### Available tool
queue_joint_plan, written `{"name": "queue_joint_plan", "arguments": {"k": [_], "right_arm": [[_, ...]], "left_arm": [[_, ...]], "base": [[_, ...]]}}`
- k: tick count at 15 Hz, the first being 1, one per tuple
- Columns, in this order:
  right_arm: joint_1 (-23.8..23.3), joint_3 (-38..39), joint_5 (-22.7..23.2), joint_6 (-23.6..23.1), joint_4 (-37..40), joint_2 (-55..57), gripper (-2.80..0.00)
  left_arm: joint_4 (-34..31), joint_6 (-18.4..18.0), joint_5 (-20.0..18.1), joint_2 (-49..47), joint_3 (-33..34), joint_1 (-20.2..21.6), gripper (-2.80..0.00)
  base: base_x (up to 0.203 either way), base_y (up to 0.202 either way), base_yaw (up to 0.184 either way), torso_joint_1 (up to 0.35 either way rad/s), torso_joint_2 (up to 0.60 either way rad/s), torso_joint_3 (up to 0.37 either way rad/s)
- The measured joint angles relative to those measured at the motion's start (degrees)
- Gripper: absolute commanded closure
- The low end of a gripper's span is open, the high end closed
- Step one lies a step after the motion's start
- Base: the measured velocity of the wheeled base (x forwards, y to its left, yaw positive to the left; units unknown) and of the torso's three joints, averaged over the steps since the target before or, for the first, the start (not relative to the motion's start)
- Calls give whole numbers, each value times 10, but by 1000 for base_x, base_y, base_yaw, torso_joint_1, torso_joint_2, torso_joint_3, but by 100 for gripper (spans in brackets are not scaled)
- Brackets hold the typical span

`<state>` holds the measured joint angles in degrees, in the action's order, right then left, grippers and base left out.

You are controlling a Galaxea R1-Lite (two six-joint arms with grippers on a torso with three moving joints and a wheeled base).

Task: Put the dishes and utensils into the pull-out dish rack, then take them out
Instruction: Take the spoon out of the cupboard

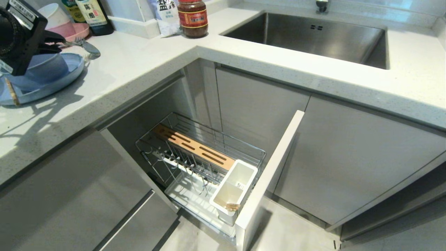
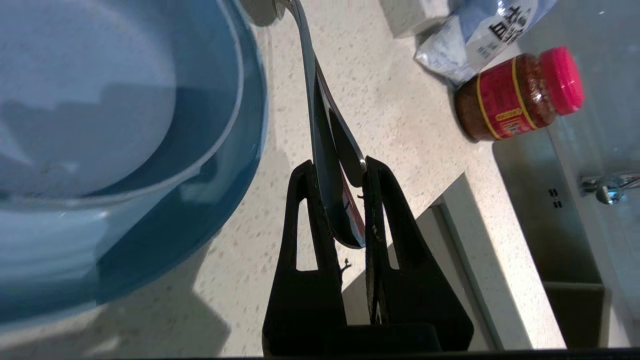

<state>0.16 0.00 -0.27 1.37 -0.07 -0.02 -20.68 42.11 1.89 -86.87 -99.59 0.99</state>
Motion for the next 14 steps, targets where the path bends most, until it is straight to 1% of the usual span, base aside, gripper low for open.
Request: {"name": "queue_joint_plan", "arguments": {"k": [3, 6, 9, 12, 14], "right_arm": [[0, 0, 0, 0, 0, 0, 0], [0, 0, 0, 0, 0, 0, 0], [0, 0, 0, 0, 0, 0, 0], [0, 0, 0, 0, 0, 0, 0], [0, 0, 0, 0, 0, 0, 0]], "left_arm": [[52, 0, 0, 0, 27, -1, 0], [61, 0, -2, -1, 40, -4, 0], [68, 0, -3, -7, 52, -15, 0], [116, -8, -4, -12, 82, -23, 0], [130, -15, -4, -14, 96, -25, 0]], "base": [[0, 0, 0, 0, 0, 0], [0, 0, 0, 0, 0, 0], [0, 0, 0, 0, 0, 0], [0, 0, 0, 0, 0, 0], [0, 0, 0, 0, 0, 0]]}}
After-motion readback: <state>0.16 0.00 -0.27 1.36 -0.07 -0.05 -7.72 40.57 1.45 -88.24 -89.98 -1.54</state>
